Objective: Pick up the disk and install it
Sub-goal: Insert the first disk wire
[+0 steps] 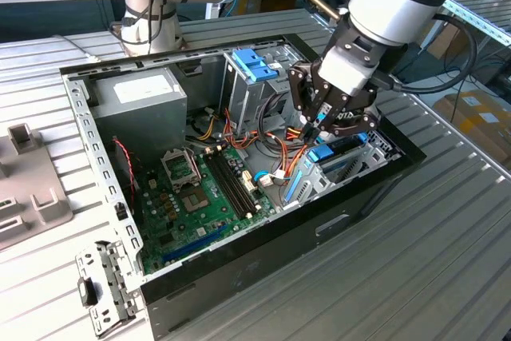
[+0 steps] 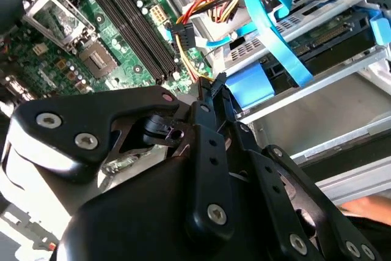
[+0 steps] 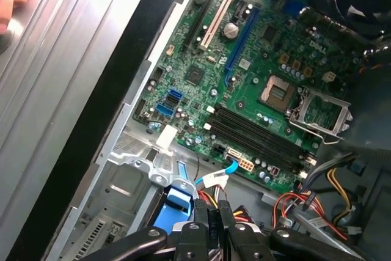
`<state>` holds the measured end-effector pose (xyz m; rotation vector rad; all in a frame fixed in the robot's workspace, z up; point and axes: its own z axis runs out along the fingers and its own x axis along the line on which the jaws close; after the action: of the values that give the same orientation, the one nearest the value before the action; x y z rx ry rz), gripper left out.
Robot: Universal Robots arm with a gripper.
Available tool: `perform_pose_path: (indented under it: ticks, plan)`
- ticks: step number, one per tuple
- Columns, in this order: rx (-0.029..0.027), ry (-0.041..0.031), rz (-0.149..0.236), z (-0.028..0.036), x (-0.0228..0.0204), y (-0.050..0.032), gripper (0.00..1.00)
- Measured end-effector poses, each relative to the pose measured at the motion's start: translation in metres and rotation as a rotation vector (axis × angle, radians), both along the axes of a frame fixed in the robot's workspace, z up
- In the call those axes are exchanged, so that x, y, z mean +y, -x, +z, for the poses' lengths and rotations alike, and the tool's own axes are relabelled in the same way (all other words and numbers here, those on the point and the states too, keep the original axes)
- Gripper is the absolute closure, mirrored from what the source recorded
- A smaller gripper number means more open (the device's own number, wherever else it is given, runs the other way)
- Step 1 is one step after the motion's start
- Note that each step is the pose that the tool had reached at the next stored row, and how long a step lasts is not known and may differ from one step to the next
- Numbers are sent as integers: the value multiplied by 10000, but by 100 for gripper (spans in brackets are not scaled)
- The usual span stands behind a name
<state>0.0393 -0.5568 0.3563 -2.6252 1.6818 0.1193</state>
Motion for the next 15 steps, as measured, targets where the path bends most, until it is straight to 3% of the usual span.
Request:
perform_pose_path:
  ticks: [4, 7, 15]
  plan:
    - [0, 0, -531, -4, 0, 0, 81]
    - [0, 0, -1164, -10, 0, 0, 81]
    - [0, 1, -2170, -20, 0, 0, 81]
